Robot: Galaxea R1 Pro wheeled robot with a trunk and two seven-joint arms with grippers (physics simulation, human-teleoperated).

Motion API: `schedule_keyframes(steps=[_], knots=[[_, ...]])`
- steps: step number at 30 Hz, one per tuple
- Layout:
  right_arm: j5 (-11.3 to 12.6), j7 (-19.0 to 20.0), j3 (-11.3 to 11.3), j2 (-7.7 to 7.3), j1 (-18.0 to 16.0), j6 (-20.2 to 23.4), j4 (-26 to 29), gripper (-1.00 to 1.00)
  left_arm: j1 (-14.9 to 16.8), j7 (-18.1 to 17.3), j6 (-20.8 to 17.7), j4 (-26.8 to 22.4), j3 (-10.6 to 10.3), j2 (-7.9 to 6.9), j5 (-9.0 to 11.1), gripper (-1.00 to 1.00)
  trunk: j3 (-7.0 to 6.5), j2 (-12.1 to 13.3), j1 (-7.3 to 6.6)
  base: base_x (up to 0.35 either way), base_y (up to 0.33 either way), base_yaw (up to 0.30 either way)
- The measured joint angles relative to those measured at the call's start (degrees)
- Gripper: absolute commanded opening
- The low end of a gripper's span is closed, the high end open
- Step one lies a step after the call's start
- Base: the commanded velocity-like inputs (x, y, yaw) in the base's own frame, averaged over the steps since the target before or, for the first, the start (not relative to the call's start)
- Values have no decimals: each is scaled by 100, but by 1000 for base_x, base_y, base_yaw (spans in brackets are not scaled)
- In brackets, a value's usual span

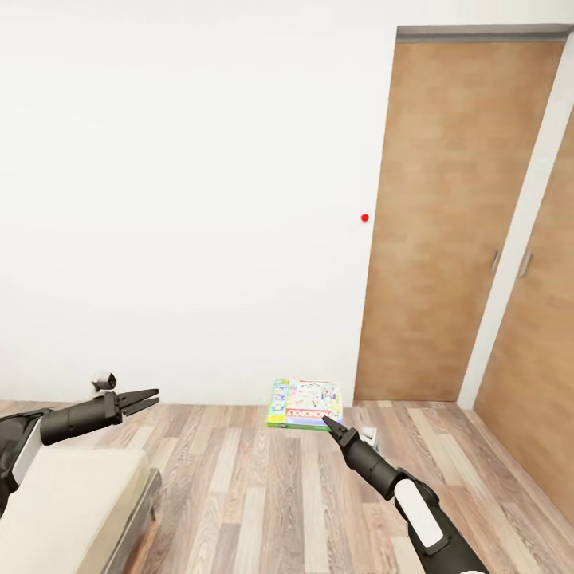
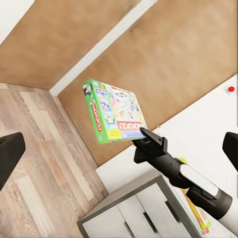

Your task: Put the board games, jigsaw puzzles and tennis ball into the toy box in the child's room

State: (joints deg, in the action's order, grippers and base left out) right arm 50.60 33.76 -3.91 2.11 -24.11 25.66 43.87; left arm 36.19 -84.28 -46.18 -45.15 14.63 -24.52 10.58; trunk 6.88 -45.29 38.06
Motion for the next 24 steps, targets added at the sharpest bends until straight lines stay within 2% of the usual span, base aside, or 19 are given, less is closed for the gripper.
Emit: schedule_keyframes(steps=[24], knots=[[-2, -2, 9, 11, 0, -153, 0, -100, 0, -10, 2, 1, 13, -7, 8, 100, -83, 0, 0, 0, 0, -262]])
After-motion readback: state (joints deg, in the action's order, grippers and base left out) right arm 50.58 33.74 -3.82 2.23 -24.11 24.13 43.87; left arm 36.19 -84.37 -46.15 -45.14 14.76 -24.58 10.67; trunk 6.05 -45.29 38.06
